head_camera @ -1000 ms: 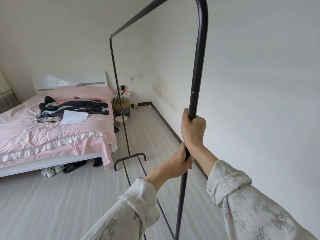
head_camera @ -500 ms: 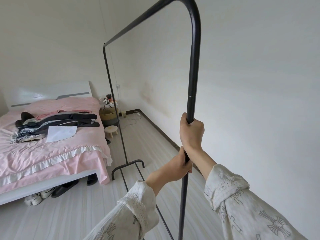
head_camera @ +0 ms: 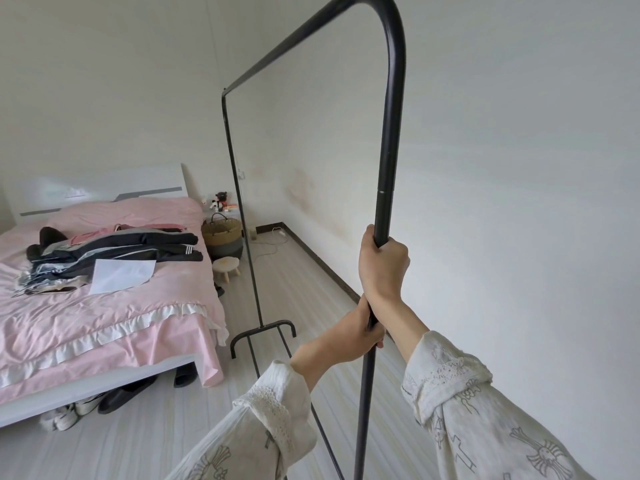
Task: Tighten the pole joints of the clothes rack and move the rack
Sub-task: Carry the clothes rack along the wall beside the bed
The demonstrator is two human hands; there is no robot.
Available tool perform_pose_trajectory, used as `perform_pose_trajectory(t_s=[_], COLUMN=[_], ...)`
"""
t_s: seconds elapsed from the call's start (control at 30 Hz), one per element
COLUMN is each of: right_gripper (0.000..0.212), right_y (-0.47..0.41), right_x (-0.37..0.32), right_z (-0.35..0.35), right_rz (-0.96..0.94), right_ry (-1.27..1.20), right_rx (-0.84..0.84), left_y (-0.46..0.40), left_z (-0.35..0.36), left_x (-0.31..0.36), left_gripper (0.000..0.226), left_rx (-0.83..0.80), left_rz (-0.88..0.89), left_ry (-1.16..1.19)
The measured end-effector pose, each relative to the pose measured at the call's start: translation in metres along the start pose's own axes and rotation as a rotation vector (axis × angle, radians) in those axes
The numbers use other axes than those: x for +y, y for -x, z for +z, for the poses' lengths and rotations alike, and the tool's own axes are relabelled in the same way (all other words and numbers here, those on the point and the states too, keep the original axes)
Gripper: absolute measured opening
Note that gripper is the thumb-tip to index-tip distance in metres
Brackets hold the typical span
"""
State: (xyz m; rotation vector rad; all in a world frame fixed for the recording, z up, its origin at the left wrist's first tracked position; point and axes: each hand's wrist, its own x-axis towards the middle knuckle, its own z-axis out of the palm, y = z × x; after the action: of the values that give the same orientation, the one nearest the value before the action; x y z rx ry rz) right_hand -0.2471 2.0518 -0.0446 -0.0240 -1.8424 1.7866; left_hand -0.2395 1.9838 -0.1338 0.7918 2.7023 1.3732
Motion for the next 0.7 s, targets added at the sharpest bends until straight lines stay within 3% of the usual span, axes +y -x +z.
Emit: perform_pose_trajectory(t_s=[0.13,0.4,0.7], right_gripper=[0.052,0.052,0.050], right_y=[-0.031,-0.075,-0.123], right_x=[0.013,0.032,0.056], right_z=[0.030,0.084,0.156], right_rz=[0.006,0.019,0.035], right_ry=[0.002,0.006,0.051], right_rx=[0.021,0.050,0.084], left_y=[-0.033,-0.082,-0.134], left_z=[-0.022,-0.057,-0.111], left_x=[-0.025,-0.068,-0.131], left_gripper=[0.009,0.034,0.008], left_rx=[-0.010,0.006,-0.067], left_rz=[-0.006,0.027,0.068], left_ry=[-0.011,0.010,0.038])
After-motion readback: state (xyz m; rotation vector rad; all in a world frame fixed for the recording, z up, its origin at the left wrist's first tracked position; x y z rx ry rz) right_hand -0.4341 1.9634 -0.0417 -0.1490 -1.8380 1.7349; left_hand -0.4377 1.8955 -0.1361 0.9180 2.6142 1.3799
